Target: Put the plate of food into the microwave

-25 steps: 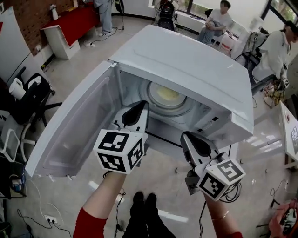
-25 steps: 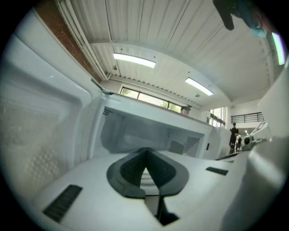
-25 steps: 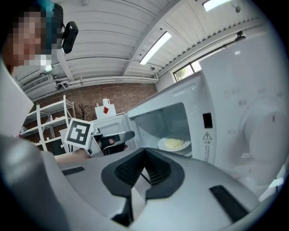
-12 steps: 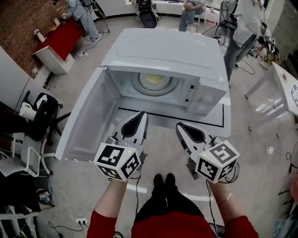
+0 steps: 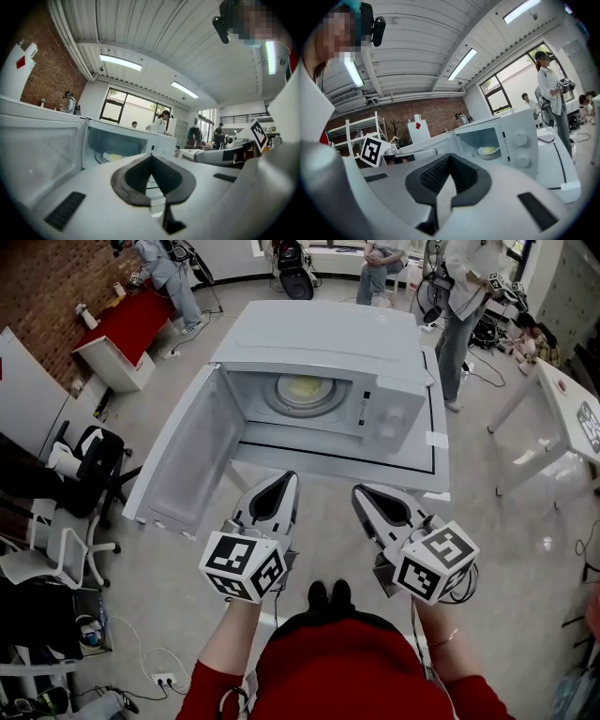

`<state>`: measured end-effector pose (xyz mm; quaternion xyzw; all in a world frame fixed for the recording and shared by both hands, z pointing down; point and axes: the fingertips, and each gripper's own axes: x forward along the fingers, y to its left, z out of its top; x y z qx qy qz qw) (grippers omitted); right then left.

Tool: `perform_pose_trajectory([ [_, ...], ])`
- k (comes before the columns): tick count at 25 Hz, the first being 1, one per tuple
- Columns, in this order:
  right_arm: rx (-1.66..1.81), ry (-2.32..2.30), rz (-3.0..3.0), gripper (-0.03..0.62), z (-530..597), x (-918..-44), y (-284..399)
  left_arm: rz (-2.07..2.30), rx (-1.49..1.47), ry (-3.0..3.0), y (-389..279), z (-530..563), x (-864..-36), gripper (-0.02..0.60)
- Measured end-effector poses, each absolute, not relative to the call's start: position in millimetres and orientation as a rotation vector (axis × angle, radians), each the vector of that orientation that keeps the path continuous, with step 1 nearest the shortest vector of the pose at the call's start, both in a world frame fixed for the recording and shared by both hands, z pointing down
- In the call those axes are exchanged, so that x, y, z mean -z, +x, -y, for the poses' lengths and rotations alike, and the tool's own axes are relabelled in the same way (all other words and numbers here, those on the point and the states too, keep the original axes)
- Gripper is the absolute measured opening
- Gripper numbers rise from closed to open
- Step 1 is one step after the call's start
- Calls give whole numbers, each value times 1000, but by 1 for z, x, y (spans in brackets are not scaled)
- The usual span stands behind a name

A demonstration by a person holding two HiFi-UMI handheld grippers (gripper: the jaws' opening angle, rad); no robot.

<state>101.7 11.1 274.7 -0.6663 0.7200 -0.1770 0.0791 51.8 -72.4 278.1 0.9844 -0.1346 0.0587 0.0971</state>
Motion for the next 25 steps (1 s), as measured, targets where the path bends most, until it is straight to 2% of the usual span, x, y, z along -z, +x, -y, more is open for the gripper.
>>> perform_pose_trajectory([
  [25,328,-2192,-2184,12,-40,-269,120,388,-65,2934,30,33,-266,8],
])
